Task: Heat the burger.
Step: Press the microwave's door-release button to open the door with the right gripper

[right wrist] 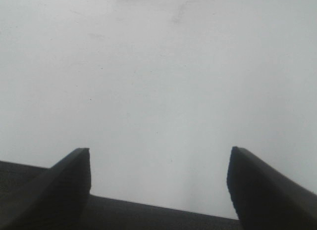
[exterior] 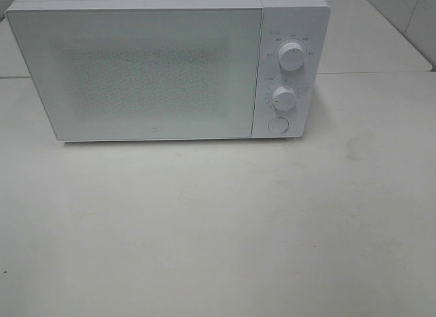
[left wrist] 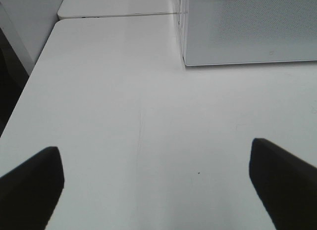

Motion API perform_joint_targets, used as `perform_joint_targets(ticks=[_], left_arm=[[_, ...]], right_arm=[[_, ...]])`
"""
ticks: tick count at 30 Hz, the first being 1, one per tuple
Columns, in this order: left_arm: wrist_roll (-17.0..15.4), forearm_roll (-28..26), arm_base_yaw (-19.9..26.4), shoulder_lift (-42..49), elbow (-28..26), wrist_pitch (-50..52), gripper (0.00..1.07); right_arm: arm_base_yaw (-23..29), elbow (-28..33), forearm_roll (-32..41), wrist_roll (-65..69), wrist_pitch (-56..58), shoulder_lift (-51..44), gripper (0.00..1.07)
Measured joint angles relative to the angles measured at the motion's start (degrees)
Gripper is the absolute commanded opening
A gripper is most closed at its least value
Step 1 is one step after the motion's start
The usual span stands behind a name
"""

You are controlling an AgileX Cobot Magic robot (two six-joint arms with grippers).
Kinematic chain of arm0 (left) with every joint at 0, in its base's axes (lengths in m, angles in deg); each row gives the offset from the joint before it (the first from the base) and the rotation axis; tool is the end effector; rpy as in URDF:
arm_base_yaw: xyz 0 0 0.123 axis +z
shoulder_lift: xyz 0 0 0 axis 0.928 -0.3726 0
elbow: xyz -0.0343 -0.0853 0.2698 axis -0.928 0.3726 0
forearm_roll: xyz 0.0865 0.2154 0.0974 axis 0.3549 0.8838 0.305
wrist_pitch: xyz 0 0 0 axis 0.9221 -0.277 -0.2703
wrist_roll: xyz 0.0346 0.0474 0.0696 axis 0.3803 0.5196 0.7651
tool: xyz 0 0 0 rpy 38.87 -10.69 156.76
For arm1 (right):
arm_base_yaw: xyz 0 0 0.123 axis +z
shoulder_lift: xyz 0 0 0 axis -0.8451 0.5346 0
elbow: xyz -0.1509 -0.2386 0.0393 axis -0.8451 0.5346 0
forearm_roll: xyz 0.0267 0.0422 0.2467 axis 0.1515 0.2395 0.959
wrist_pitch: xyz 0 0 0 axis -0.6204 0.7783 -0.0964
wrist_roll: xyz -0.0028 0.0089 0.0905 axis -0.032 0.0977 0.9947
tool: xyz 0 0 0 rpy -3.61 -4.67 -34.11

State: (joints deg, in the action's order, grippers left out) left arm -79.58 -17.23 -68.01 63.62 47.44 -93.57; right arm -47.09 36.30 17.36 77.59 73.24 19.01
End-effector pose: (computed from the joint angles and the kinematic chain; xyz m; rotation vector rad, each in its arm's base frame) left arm -0.0046 -0.0010 0.2795 0.0398 2.0150 0.0119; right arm 0.0450 0.0048 0.2911 -0.1204 2.2930 0.0845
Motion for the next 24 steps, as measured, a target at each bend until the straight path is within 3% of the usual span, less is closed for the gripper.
perform_joint_targets(ticks=[15, 24], left_arm=[[0.0, 0.0, 0.0, 0.0, 0.0, 0.0, 0.94], [0.0, 0.0, 0.0, 0.0, 0.0, 0.0, 0.94]], right_arm=[[-5.4, 3.2, 0.1, 0.0, -0.2, -16.8, 0.76], [-7.0, 3.3, 0.1, -0.2, -0.2, -19.4, 0.76]])
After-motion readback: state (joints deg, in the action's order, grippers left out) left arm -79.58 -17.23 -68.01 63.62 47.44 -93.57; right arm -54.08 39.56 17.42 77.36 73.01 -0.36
